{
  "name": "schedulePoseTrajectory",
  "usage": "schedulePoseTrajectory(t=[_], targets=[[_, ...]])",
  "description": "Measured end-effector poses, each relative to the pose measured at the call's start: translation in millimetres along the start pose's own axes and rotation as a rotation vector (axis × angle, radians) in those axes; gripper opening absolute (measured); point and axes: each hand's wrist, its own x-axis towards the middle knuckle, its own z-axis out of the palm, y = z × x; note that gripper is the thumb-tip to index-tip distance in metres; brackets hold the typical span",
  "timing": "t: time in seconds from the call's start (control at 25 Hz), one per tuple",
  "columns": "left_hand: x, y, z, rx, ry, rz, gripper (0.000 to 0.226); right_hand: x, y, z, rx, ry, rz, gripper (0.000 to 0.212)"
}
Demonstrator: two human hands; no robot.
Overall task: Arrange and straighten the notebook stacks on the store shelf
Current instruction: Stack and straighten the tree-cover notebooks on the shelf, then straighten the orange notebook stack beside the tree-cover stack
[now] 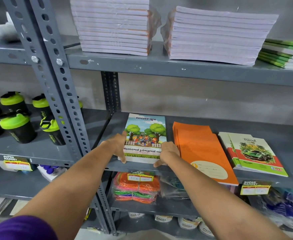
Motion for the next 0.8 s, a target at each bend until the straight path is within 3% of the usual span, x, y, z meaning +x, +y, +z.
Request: schedulePoseTrajectory(t=[0.16, 0.36, 0.64, 0.8], targets=[[1, -4, -1, -0.055, -0.011, -0.005, 0.117, 3, 1, -1, 0.036, -0.045, 0.037, 0.073], [3, -4, 2, -0.246, -0.144, -0.056, 0.053, 3, 1, 1, 0.017, -0.056, 0.021, 0.061], [-8, -7, 7, -0.430, -0.128, -0.107, 0.046, 2, 2, -2, 0.073, -0.057, 0.054, 0.066], [-11, -4, 5, -0.420, -0.140, -0.156, 0.049, 1, -1, 0, 0.062, -0.054, 0.068, 0.067]])
